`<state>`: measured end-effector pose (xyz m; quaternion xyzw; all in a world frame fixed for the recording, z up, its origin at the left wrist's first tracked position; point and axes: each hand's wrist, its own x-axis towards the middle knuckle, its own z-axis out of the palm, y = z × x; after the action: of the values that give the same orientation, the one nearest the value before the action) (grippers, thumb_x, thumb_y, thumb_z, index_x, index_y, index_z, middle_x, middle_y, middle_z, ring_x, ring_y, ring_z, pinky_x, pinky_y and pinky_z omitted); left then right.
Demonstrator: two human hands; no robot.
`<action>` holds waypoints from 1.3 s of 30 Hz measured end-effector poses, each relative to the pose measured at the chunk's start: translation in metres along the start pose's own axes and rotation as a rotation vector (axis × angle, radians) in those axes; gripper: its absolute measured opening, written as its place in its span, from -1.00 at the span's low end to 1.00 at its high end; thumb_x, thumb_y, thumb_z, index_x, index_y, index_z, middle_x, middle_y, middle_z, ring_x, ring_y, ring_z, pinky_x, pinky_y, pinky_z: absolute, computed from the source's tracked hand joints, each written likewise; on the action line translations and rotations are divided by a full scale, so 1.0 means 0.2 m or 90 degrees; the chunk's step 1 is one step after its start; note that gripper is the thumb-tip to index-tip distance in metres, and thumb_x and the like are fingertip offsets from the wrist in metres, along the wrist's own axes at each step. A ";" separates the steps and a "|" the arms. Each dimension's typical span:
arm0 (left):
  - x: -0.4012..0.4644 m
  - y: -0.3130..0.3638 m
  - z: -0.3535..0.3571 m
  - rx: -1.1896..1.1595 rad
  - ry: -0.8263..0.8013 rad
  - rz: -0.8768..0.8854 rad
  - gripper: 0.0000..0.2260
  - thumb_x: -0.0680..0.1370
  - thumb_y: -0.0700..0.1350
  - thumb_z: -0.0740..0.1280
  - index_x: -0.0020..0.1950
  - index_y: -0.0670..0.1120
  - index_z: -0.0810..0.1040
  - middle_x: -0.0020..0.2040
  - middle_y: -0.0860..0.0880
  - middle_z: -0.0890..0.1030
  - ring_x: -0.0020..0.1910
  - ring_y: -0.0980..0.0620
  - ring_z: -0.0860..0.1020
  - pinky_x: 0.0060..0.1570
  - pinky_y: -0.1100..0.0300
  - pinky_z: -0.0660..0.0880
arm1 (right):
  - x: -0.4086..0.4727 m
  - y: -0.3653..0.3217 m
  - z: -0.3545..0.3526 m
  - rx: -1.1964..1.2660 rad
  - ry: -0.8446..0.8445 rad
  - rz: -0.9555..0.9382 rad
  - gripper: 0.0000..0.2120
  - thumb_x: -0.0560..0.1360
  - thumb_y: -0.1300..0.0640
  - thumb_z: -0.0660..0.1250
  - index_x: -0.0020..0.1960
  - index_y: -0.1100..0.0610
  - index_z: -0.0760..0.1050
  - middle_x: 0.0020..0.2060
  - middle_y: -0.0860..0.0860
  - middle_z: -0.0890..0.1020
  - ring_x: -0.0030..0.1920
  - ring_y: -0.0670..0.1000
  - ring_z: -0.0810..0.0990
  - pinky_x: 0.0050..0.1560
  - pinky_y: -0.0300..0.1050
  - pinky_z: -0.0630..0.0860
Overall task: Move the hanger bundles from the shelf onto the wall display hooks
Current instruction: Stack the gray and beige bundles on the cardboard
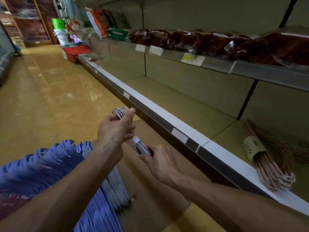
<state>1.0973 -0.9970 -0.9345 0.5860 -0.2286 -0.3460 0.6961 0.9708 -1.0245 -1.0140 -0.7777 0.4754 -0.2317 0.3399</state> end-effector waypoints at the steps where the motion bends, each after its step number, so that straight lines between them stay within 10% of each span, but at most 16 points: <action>1: 0.01 -0.01 -0.03 0.014 0.011 0.013 -0.75 0.49 -0.01 0.50 0.00 -0.08 0.48 -0.01 -0.13 0.67 -0.20 -0.01 0.63 -0.36 0.19 0.47 | 0.00 -0.02 0.03 0.016 -0.015 -0.005 -0.76 0.54 -0.02 0.38 0.18 0.02 0.60 -0.13 0.00 0.67 -0.15 -0.01 0.63 -0.19 -0.10 0.55; 10: 0.08 -0.04 -0.23 0.145 -0.019 0.081 -0.78 0.61 -0.04 0.36 0.07 -0.20 0.53 -0.09 -0.02 0.74 -0.37 0.06 0.55 -0.41 0.29 0.52 | 0.05 -0.07 0.13 0.350 -0.241 0.072 -0.81 0.58 0.09 0.37 0.16 0.13 0.58 -0.15 0.13 0.65 -0.17 0.06 0.60 0.02 0.15 0.62; 15: 0.15 -0.02 -0.28 0.193 -0.086 0.060 -0.66 0.63 -0.03 0.32 0.25 -0.28 0.48 0.01 -0.07 0.73 -0.26 -0.05 0.68 -0.26 0.19 0.65 | 0.12 -0.06 0.20 0.423 -0.226 0.134 -0.73 0.61 0.18 0.32 0.28 0.25 0.50 -0.16 0.07 0.60 -0.21 0.03 0.56 -0.08 -0.03 0.57; 22: 0.21 -0.04 -0.41 0.495 -0.065 0.120 -0.66 0.63 0.05 0.30 0.32 -0.10 0.48 0.18 -0.03 0.62 -0.03 -0.01 0.67 0.00 -0.08 0.64 | 0.22 0.01 0.40 0.395 -0.169 0.195 -0.72 0.61 0.15 0.33 0.28 0.22 0.54 -0.11 0.02 0.66 -0.08 -0.01 0.59 0.19 0.02 0.59; 31: 0.23 -0.06 -0.59 0.495 -0.008 0.268 -0.77 0.63 -0.08 0.28 0.30 0.04 0.47 0.05 0.14 0.59 -0.08 0.04 0.65 -0.04 -0.04 0.63 | 0.26 0.13 0.71 0.295 -0.122 0.223 -0.91 0.58 0.17 0.35 0.02 0.14 0.63 -0.28 -0.06 0.61 -0.26 -0.10 0.55 -0.21 -0.26 0.53; 39: 0.25 -0.12 -0.65 0.436 -0.016 0.261 -0.84 0.64 -0.09 0.29 0.21 0.05 0.52 0.01 0.06 0.61 -0.19 0.18 0.67 -0.12 -0.01 0.65 | 0.25 0.18 0.80 0.240 -0.134 0.204 -0.81 0.60 0.14 0.33 0.15 0.18 0.62 0.03 0.17 0.68 0.09 0.18 0.64 0.19 0.13 0.56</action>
<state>1.2183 -0.9502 -0.9887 0.7222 -0.4516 -0.1109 0.5120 1.0819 -1.0316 -1.1455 -0.6355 0.5027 -0.1771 0.5586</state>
